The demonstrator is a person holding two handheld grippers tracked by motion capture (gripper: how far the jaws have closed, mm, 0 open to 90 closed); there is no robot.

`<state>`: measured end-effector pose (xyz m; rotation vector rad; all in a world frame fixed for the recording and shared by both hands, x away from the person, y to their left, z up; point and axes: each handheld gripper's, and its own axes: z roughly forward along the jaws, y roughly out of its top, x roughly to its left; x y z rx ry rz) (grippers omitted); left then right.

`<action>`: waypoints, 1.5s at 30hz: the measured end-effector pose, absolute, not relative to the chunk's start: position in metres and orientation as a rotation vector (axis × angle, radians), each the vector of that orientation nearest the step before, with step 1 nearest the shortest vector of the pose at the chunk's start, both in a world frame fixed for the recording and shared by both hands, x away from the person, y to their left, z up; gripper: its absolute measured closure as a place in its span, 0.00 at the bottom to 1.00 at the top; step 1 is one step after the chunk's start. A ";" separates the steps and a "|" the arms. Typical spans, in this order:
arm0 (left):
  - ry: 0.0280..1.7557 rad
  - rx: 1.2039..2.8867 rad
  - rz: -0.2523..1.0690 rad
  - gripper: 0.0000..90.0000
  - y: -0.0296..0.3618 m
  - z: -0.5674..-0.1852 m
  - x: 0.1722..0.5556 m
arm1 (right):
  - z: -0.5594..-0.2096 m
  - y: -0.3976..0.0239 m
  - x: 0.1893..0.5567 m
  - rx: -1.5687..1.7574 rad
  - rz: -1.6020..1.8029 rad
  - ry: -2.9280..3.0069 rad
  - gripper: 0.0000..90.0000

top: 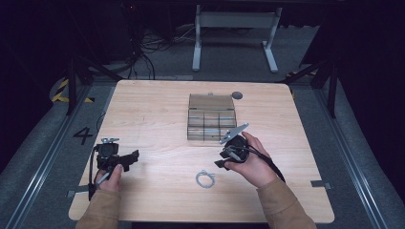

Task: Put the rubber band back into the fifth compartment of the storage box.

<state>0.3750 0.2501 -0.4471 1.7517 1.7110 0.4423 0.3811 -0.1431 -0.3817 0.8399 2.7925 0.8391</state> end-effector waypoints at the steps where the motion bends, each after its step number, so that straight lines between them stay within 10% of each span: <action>1: 1.710 1.752 0.443 0.18 0.250 -0.447 0.375 | -0.382 -0.142 0.381 0.839 0.840 2.793 0.65; 45: 1.707 1.753 0.443 0.18 0.249 -0.447 0.375 | -0.435 -0.107 0.383 0.707 0.710 2.920 0.72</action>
